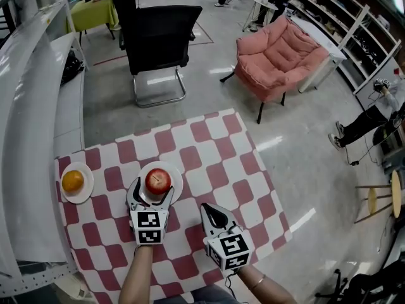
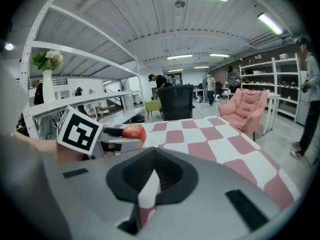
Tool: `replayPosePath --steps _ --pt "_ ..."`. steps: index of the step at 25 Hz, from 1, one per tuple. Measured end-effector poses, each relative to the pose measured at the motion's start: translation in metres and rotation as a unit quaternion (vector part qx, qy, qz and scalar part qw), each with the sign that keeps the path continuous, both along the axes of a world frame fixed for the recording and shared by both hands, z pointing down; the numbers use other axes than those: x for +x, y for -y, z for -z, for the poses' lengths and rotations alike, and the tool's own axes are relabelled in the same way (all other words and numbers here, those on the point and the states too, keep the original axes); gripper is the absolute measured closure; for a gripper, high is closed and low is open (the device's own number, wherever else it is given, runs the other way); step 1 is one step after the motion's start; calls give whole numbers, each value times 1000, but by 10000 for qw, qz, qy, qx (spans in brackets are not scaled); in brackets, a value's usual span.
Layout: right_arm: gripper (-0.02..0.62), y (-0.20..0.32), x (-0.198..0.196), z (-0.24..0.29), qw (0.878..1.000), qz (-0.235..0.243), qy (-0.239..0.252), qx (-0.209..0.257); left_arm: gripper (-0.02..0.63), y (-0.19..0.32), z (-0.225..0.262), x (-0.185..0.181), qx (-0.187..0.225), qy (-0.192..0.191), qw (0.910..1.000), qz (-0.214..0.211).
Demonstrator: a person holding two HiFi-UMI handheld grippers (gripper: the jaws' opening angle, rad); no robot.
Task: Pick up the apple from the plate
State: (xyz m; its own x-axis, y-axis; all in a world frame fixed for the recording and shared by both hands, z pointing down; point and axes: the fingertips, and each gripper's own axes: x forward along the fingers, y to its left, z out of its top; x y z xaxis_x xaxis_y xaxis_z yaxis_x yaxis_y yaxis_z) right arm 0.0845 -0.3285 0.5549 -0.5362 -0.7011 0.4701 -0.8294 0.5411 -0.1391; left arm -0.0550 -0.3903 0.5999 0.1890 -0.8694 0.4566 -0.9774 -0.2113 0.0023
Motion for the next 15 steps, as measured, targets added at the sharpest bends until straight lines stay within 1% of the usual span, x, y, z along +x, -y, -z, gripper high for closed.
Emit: replayPosePath --steps 8,15 --pt "586 9 -4 -4 10000 -39 -56 -43 195 19 0 6 17 24 9998 -198" --pt "586 13 1 -9 9999 -94 -99 -107 196 22 -3 10 -62 131 9992 -383"
